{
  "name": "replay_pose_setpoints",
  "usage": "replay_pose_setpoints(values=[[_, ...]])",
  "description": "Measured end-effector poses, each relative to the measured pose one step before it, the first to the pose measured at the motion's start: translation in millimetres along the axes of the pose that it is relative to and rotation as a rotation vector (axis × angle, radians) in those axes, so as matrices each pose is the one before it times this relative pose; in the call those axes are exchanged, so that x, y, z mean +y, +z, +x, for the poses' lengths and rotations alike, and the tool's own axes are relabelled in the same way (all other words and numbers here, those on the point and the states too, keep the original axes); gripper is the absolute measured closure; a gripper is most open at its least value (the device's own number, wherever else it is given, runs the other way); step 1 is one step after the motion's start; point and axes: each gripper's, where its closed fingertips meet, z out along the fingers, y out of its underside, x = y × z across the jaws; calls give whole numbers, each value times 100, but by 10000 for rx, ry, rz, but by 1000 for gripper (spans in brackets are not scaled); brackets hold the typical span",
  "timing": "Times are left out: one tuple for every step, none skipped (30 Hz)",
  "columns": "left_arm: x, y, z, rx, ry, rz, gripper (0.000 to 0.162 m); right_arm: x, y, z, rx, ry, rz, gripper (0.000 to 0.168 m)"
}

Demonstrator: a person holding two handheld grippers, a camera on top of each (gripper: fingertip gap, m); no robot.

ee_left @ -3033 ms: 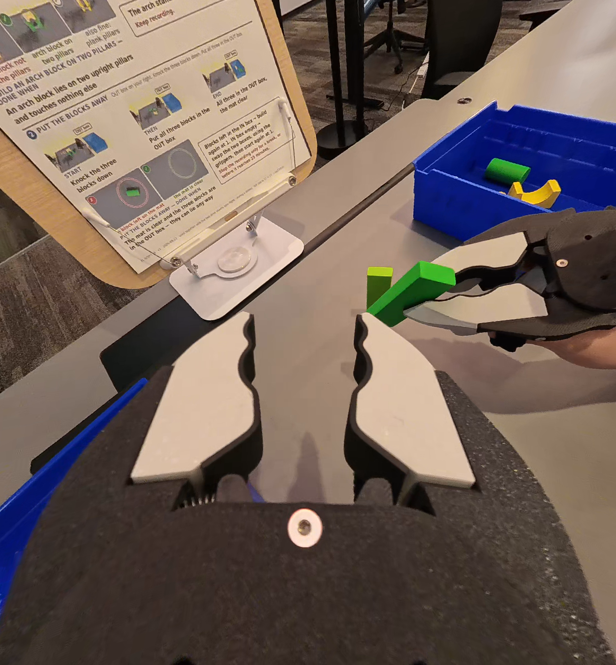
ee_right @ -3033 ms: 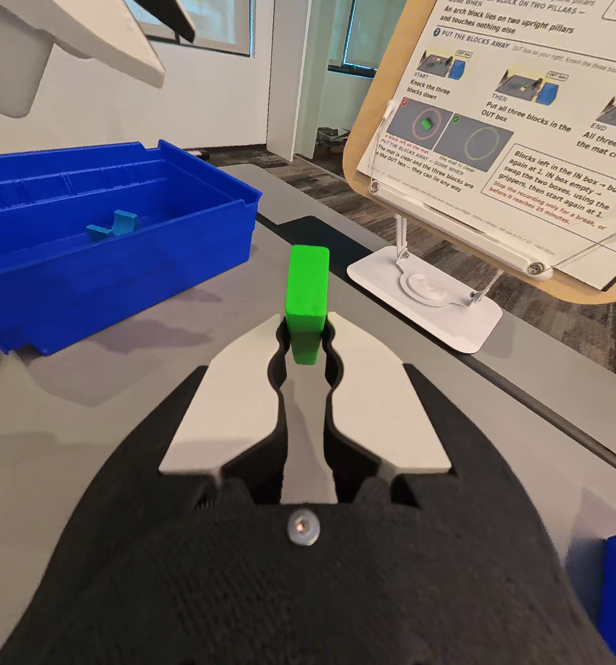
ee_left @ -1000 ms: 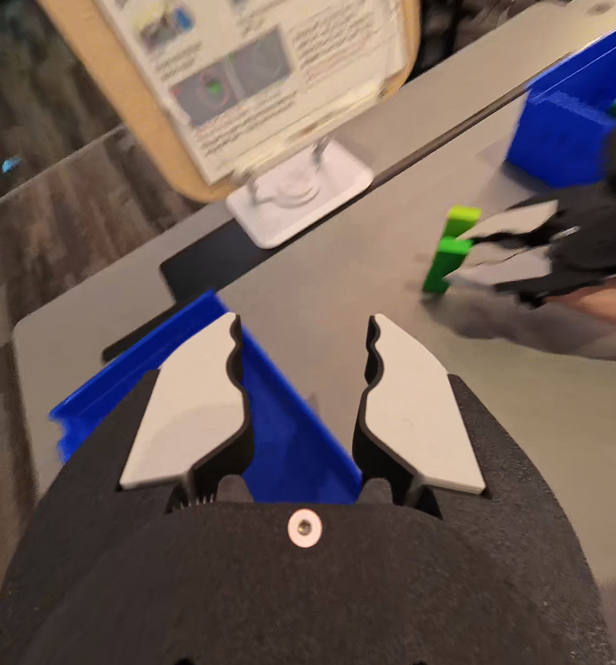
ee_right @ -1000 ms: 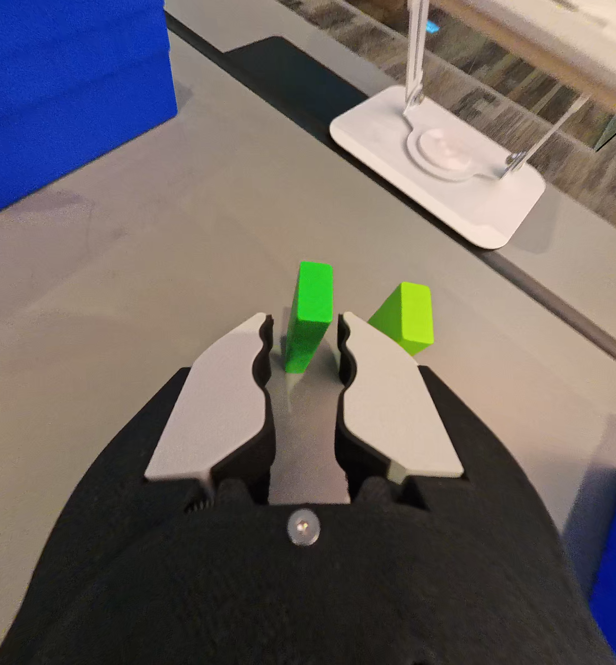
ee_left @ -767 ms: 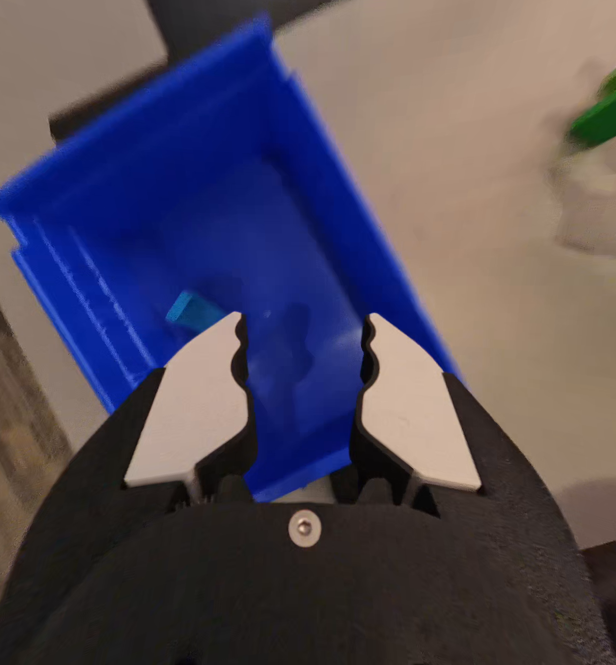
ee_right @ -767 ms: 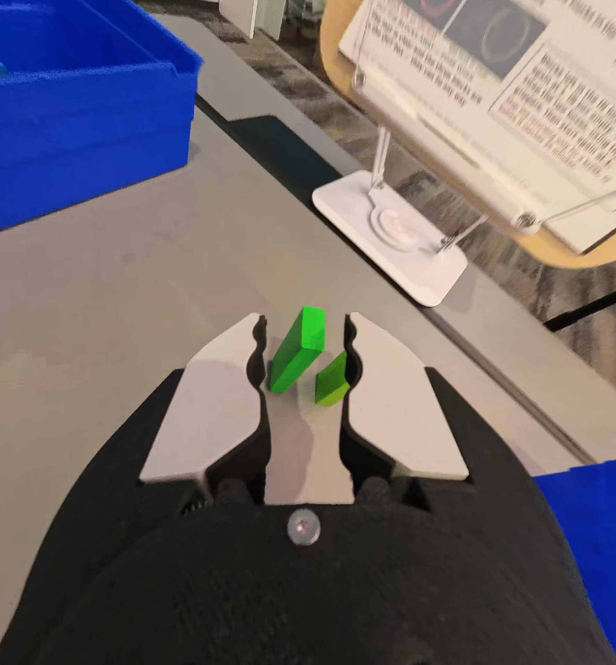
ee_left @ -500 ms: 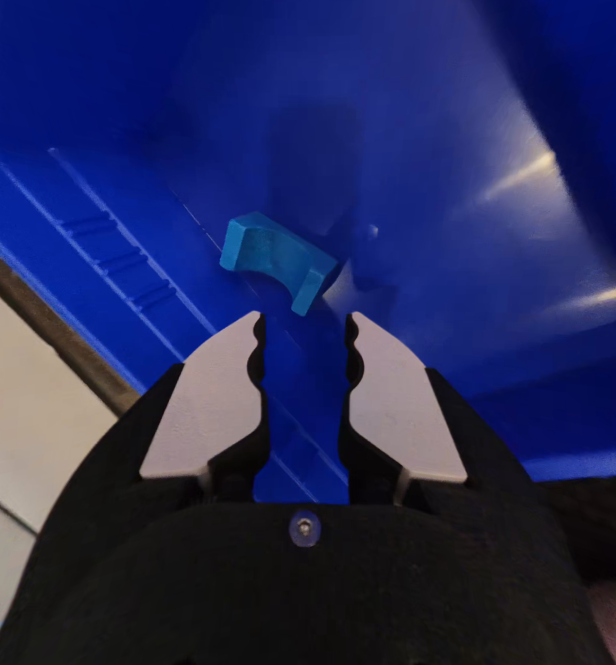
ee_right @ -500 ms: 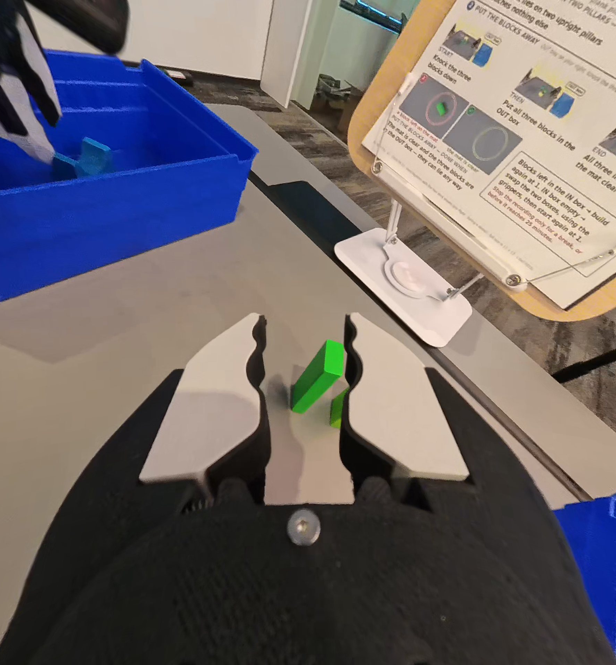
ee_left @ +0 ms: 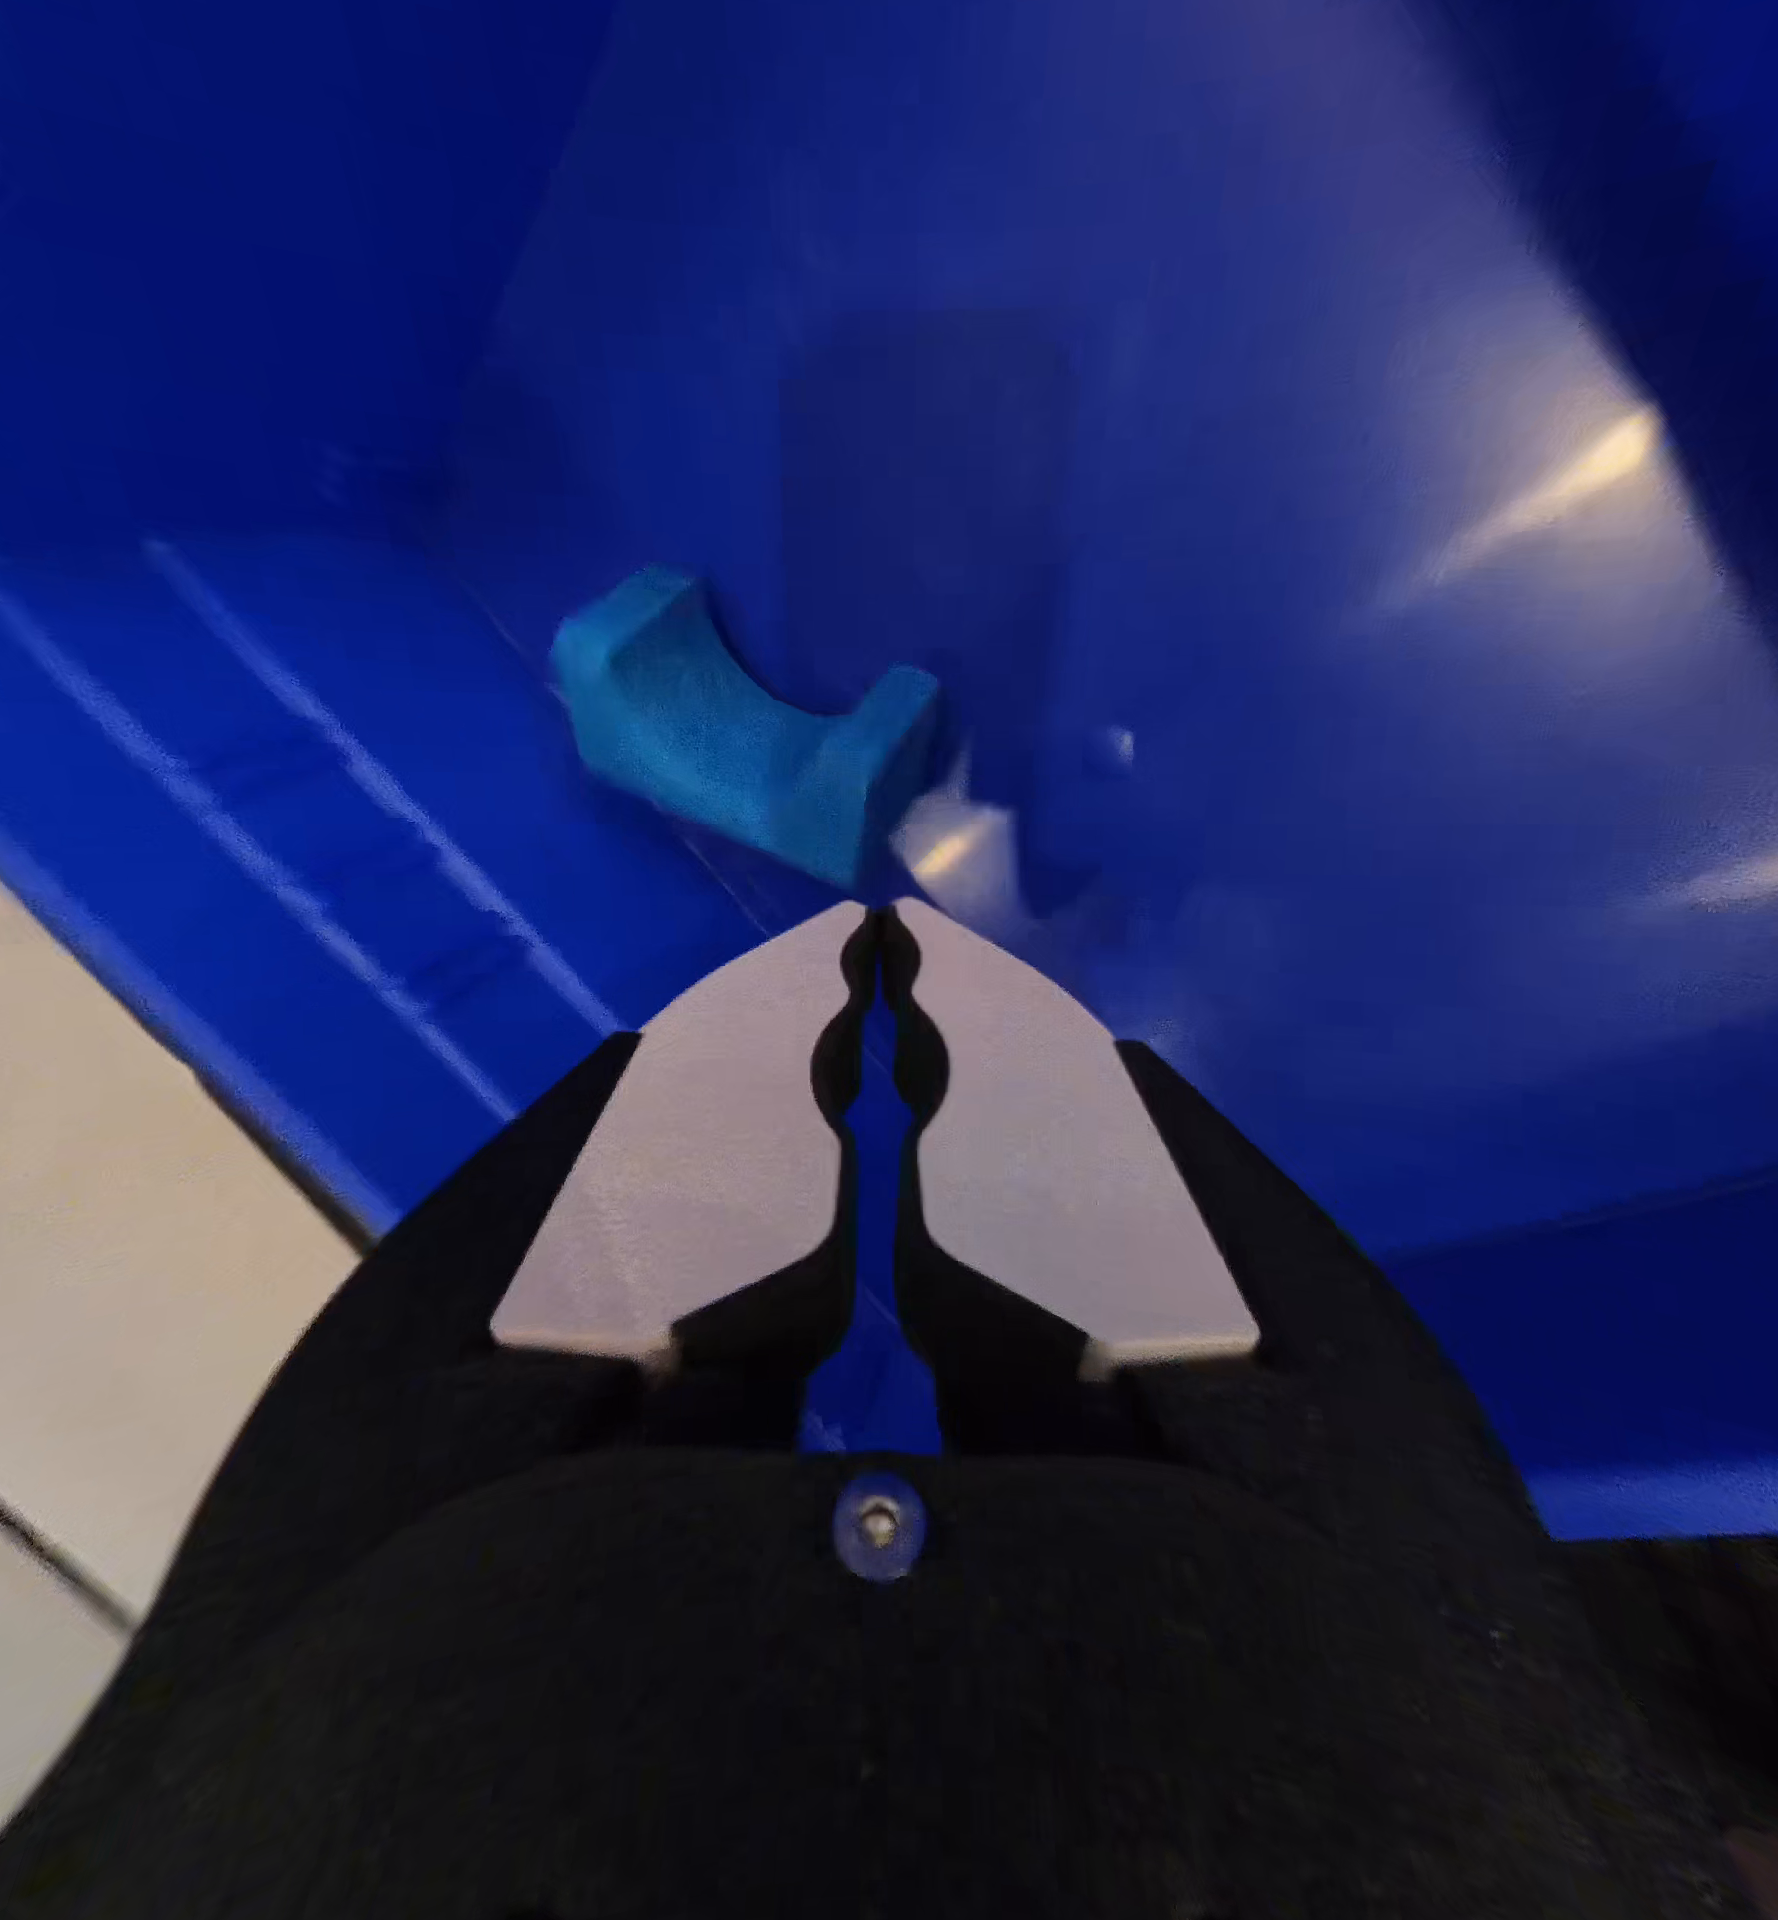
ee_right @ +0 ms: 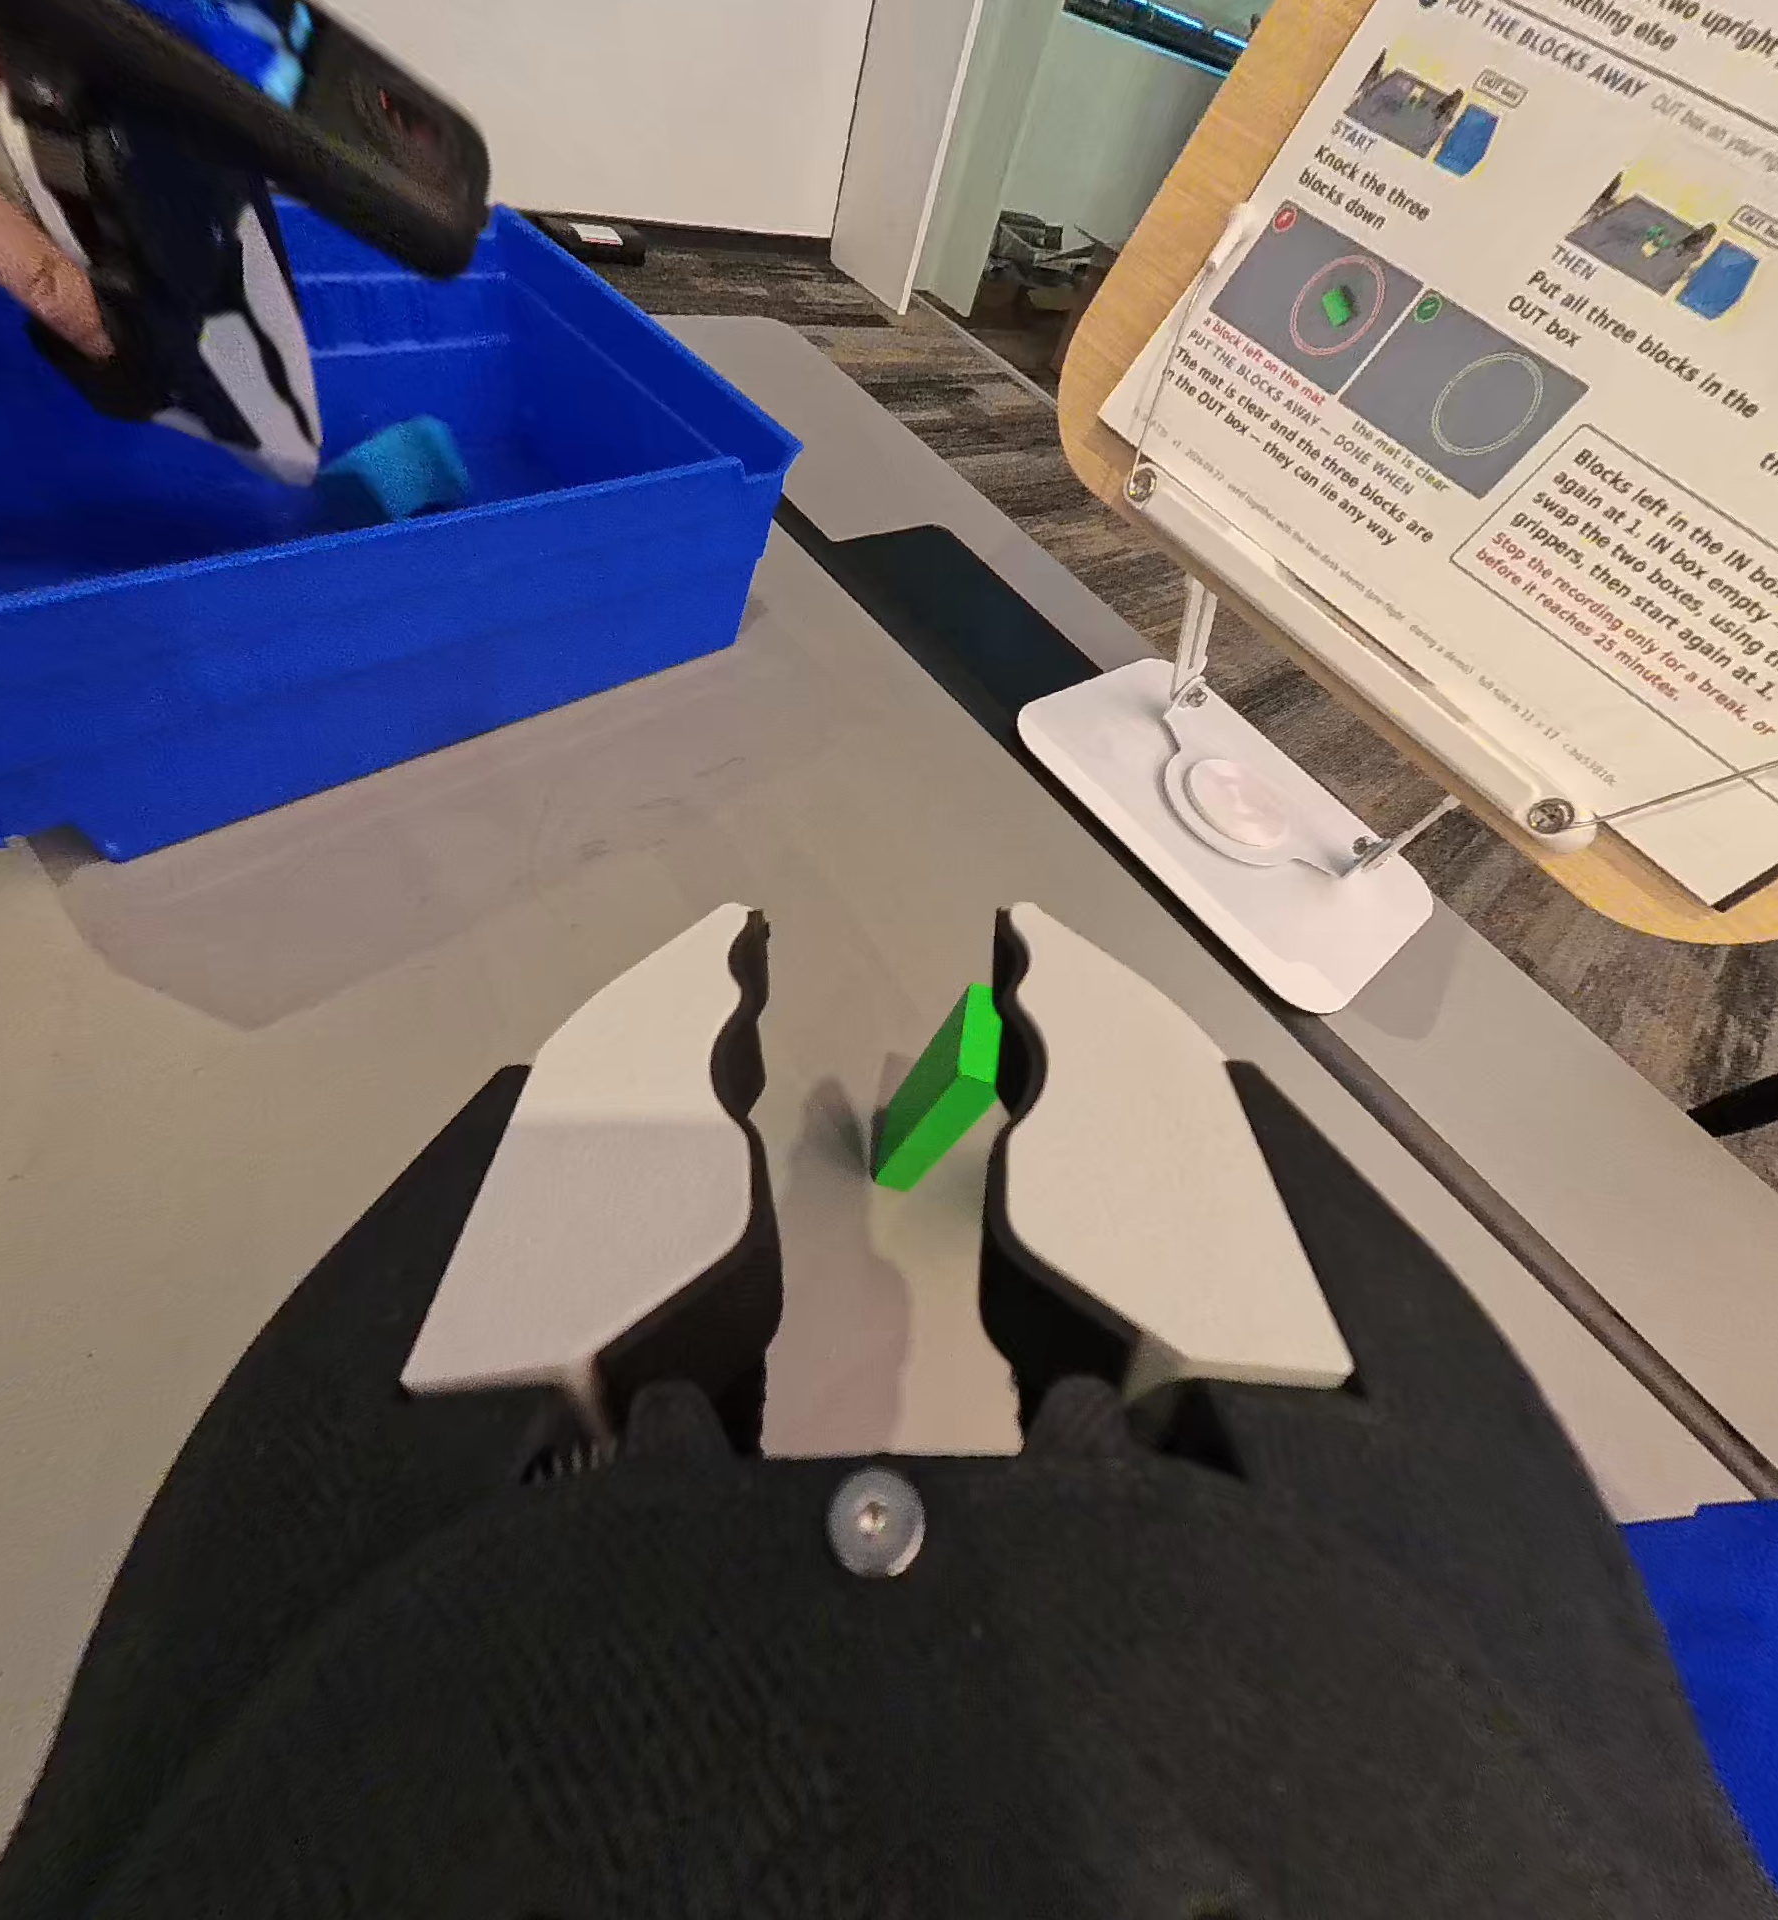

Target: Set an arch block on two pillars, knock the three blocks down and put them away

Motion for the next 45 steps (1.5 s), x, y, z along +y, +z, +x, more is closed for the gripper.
replay_pose_setpoints(values=[[-1306,-1333,-258,-111,-187,861,161,-184,-85,-46,-73,12,98,125],[-1610,-1466,166,163,-215,1019,161,-237,-88,-57,-117,88,145,125],[-1615,-1384,511,344,-194,958,161,-191,-63,-88,-153,97,136,126],[-1324,-1126,463,267,-137,749,161,-47,-9,-52,-130,76,50,126],[-810,-760,225,75,-92,448,161,90,17,19,-74,49,-34,126],[12,-338,169,13,-20,-24,161,166,42,81,-14,19,-84,126],[711,-1,-304,-327,124,-443,161,149,33,77,-7,5,-70,126],[904,258,-919,-739,304,-545,162,77,32,-48,-58,5,-37,125],[746,520,-926,-742,431,-447,161,28,22,-136,-105,-2,-15,125],[369,800,-655,-562,445,-255,157,54,43,-153,-100,-25,-36,125],[153,1001,-321,-344,309,-163,144,110,50,-90,-52,-46,-75,125],[158,1073,45,-56,43,-225,135,176,75,-17,-7,-43,-105,125],[42,1063,389,254,-204,-211,131,199,92,-51,-36,-13,-107,125],[-265,957,318,314,-504,-8,127,143,81,-115,-81,23,-66,125],[-324,742,256,433,-775,55,126,90,71,-90,-73,37,-35,125],[-186,505,-340,200,-1009,-7,121,59,59,-24,-18,17,-39,125],[-152,233,-693,45,-1136,23,111,51,31,13,19,-28,-40,125],[-254,15,-551,154,-1105,112,98,2,12,14,32,-68,-27,125],[-357,-84,-193,345,-1053,209,89,-24,10,-20,22,-66,-17,125],[-364,-64,231,529,-785,199,82,-29,11,-63,-15,-41,-17,125],[-200,-18,146,324,-463,127,79,-21,30,-70,-18,-25,-22,125],[31,75,-217,-65,-182,8,83,0,37,-72,-19,-29,-25,125],[240,213,-342,-273,42,-156,83,53,52,-84,-17,-37,-46,125],[302,308,-473,-423,45,-210,82,54,46,-48,0,-48,-44,125],[326,402,-275,-282,-65,-228,82,60,31,-60,5,-53,-37,125],[272,431,178,28,-141,-223,81,69,37,-58,-5,-50,-45,125],[222,461,374,174,-139,-164,82,51,28,-78,-17,-38,-46,125],[217,474,338,159,-57,-168,82,31,18,-49,-8,-35,-26,125],[302,453,110,14,32,-225,83,15,4,-13,18,-32,-12,125],[354,395,-296,-228,25,-222,85,6,1,1,15,-33,-8,125],[310,378,-280,-214,78,-193,91,18,-12,-19,5,-36,-18,125],[57,239,-84,-47,107,-42,97,11,-4,17,14,-24,-16,125],[-372,-70,-50,32,-76,254,108,-10,-11,-13,2,-13,9,125],[-118,-68,-71,-8,150,86,125,-9,-1,-26,-16,-4,7,125],[-120,-70,-156,-95,237,134,125,8,7,-9,3,-11,-7,125],[88,-96,-153,-52,144,1,125,60,20,24,20,-32,-21,125],[229,-160,-29,89,87,-110,125,89,43,10,21,-44,-36,125],[68,-296,16,150,59,28,126,104,63,-1,7,-50,-50,125],[-58,-463,-60,119,-4,122,126,126,70,7,12,-43,-51,125],[-137,-651,-15,154,-7,154,126,94,72,3,5,-24,-36,125],[-218,-825,42,168,10,212,126,79,70,-25,-22,-4,-23,125],[-372,-993,79,163,-33,316,126,52,60,-51,-33,10,-15,125],[-449,-1081,295,280,-11,333,126,38,48,-3,-16,8,-10,125],[-639,-1159,606,426,60,461,126,26,24,-12,-12,5,-2,125],[-688,-1195,818,492,31,467,126,-14,19,-61,-47,22,10,125]])
